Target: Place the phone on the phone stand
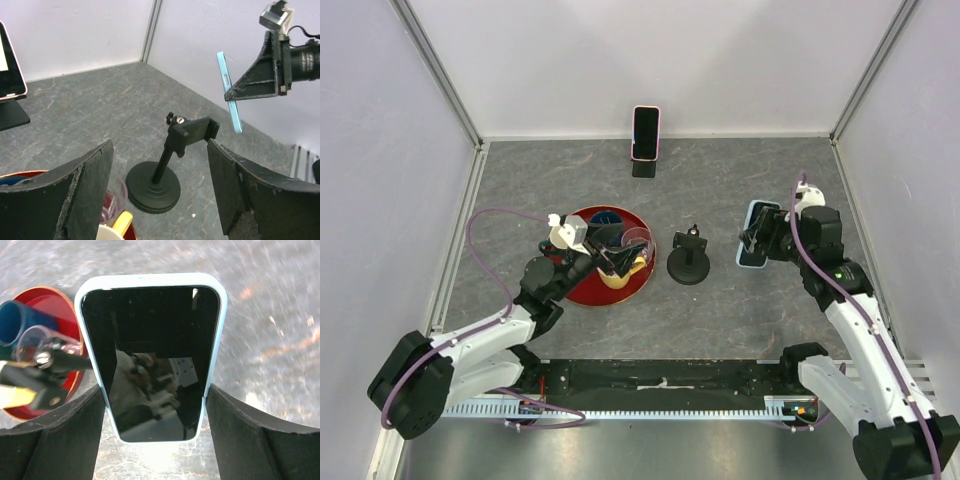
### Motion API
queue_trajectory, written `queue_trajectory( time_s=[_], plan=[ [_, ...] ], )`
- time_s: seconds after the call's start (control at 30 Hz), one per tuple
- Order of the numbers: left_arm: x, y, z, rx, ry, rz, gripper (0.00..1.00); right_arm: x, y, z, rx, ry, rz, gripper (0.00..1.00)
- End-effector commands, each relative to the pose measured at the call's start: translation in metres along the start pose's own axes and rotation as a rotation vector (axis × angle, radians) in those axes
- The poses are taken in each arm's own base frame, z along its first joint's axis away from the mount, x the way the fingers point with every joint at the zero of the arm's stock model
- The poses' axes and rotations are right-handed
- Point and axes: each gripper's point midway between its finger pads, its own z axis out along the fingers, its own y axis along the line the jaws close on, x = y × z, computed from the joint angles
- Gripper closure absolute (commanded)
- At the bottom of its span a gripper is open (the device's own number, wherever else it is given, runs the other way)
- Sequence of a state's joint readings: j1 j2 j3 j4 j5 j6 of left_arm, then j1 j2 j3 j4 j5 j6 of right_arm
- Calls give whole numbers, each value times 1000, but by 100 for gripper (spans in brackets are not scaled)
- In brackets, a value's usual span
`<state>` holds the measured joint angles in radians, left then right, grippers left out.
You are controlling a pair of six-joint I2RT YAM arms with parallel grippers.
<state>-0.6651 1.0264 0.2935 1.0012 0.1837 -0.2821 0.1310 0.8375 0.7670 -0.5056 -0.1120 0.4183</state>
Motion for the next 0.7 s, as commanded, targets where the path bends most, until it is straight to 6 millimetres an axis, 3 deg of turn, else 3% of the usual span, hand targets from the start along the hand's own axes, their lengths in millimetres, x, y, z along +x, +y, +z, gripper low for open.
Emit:
queue_trajectory(
  time_s=[0.0,0.1,0.23,0.3,0.33,0.37,0.4,0.43,0.47,0.5,0.57,0.6,0.67],
  plan=[
    [-31,2,14,-81,-12,-162,18,-72,67,-41,-201,-267,-287,100],
    [-36,7,12,-159,55,-307,17,-74,96,-56,-253,-305,-390,100],
    [-71,-17,-1,-78,12,-453,13,-67,119,-67,-332,-286,-466,100],
    [-83,-31,-6,-28,17,-483,12,-58,131,-68,-368,-245,-523,100],
    [-79,-33,-9,-36,56,-507,12,-53,137,-68,-387,-221,-556,100],
    [-83,-39,-12,-21,67,-531,11,-45,143,-62,-397,-178,-589,100],
    [-89,-48,-11,12,89,-544,11,-32,157,-68,-442,-142,-652,100],
    [-80,-50,-14,6,141,-567,10,-22,165,-69,-456,-107,-678,100],
    [-76,-58,-15,38,187,-592,10,-17,163,-56,-381,-88,-738,100],
    [-78,-62,-15,51,213,-601,9,4,181,-67,-415,-59,-824,100],
    [-69,-69,-20,60,293,-627,9,21,191,-63,-344,-52,-948,100],
    [-67,-71,-24,63,310,-634,9,45,208,-74,-404,-31,-1021,100],
    [-58,-71,-34,39,353,-650,10,66,224,-75,-432,-8,-1074,100]
  ],
)
